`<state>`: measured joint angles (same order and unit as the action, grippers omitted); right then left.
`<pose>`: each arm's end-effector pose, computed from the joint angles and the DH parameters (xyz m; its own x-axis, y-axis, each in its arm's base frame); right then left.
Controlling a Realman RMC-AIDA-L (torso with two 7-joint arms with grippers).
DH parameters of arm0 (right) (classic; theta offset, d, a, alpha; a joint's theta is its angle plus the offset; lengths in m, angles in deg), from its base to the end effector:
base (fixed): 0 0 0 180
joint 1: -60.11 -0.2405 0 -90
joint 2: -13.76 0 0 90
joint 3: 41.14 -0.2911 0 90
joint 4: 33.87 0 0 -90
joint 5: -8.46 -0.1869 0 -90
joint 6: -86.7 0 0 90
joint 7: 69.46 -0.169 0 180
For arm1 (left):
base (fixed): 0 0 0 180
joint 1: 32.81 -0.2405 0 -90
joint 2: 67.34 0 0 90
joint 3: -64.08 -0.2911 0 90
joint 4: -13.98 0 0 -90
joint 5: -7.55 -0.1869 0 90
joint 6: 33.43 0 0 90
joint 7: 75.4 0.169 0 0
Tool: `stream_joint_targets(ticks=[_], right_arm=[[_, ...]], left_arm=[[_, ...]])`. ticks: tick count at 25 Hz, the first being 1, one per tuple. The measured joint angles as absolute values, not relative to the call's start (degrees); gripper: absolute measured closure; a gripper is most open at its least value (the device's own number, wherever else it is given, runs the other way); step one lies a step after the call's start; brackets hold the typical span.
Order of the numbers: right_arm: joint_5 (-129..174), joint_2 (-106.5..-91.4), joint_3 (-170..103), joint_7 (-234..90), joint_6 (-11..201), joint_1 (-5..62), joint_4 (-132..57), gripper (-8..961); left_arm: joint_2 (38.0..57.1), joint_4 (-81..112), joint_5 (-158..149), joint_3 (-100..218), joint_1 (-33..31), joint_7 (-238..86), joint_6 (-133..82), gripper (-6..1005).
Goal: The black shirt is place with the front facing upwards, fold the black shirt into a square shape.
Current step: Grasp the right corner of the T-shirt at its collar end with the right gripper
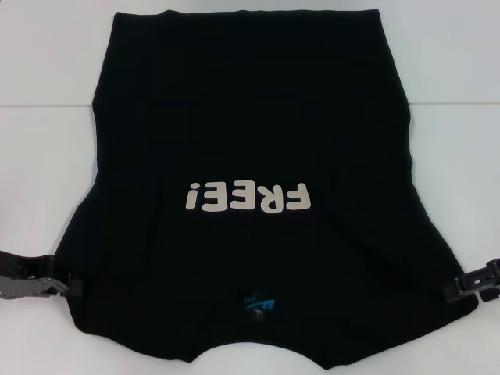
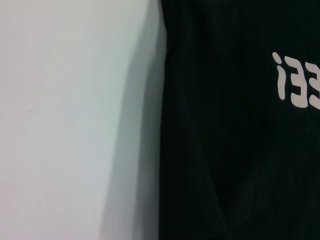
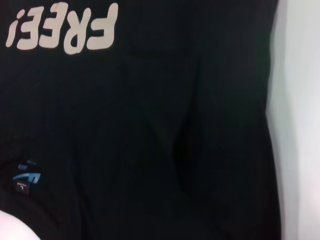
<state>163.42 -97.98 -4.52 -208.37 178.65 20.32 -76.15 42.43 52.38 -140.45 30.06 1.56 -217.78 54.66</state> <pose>0.3267 0.3535 0.0117 0.2456 -0.9686 -0.0396 -0.9407 -0.2283 -0.2509 -0.3559 0.3383 0.0195 0.0637 0.9792 0.1926 0.9862 -0.0322 -0.1626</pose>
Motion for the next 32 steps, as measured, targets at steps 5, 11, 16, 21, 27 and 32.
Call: stream_joint_targets(ticks=[5, 11, 16, 21, 27, 32], right_arm=[[163.5, -98.36, -3.5, -208.4, 178.2, 20.1, -76.1, 13], [163.5, -98.77, -3.0, -208.4, 178.0, 19.5, -75.7, 12], [163.5, -98.93, -1.5, -208.4, 177.6, 18.7, -74.3, 14], [163.0, -98.96, -1.3, -208.3, 177.1, 18.2, -73.9, 16], [161.6, -99.09, -1.2, -207.5, 177.5, 17.2, -72.7, 18], [161.6, -99.17, -1.1, -207.3, 177.2, 16.5, -71.8, 20]], left_arm=[[42.43, 52.3, -140.5, 30.1, 1.6, -217.8, 54.6, 972], [42.43, 52.3, -140.5, 30.1, 1.6, -217.8, 54.6, 972], [42.43, 52.3, -140.5, 30.1, 1.6, -217.8, 54.6, 973], [42.43, 52.3, -140.5, 30.1, 1.7, -217.5, 54.6, 973], [42.43, 52.3, -140.5, 30.1, 1.8, -217.4, 54.5, 973], [42.43, 52.3, -140.2, 30.2, 1.8, -217.3, 54.5, 972]])
